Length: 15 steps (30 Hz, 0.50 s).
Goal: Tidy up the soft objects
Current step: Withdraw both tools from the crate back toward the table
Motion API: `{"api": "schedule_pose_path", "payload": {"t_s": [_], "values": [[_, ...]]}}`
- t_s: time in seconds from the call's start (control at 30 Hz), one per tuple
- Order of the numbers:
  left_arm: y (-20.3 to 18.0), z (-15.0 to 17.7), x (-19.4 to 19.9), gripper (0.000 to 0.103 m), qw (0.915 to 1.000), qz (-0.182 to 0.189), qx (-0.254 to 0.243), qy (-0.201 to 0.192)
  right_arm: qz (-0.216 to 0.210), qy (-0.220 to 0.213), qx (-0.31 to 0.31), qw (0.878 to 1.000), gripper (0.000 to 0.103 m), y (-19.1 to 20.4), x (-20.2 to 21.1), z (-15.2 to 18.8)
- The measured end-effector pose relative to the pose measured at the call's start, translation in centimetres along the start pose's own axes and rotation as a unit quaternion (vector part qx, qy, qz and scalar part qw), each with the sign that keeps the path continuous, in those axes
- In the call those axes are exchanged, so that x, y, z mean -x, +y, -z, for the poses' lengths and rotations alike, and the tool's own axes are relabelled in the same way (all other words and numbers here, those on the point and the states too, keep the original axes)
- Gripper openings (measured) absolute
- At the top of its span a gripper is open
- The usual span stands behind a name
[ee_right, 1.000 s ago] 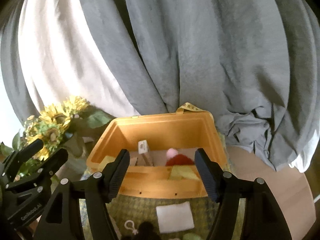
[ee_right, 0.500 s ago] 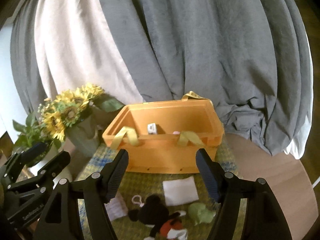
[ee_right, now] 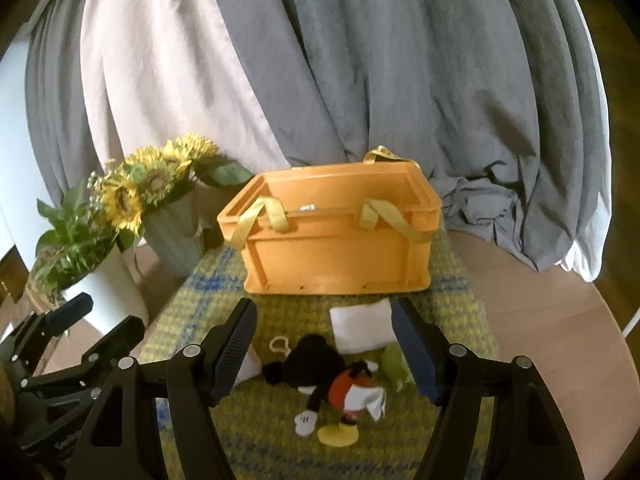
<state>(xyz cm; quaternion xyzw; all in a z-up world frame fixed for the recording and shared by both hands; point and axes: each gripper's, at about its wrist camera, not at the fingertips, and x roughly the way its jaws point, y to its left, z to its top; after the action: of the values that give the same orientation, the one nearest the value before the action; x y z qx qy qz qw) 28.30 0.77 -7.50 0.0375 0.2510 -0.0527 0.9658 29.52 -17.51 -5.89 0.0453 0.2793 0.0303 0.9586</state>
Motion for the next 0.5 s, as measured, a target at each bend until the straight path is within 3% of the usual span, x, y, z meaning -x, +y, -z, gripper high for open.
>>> {"api": "schedule_pose_path", "payload": {"t_s": [0.5], "values": [[-0.4, 4.0, -2.0, 0.074, 0.9993, 0.018, 0.0, 0.032, 0.003, 0.043, -0.031, 0.999, 0.071, -0.8, -2.1, 5.0]]}}
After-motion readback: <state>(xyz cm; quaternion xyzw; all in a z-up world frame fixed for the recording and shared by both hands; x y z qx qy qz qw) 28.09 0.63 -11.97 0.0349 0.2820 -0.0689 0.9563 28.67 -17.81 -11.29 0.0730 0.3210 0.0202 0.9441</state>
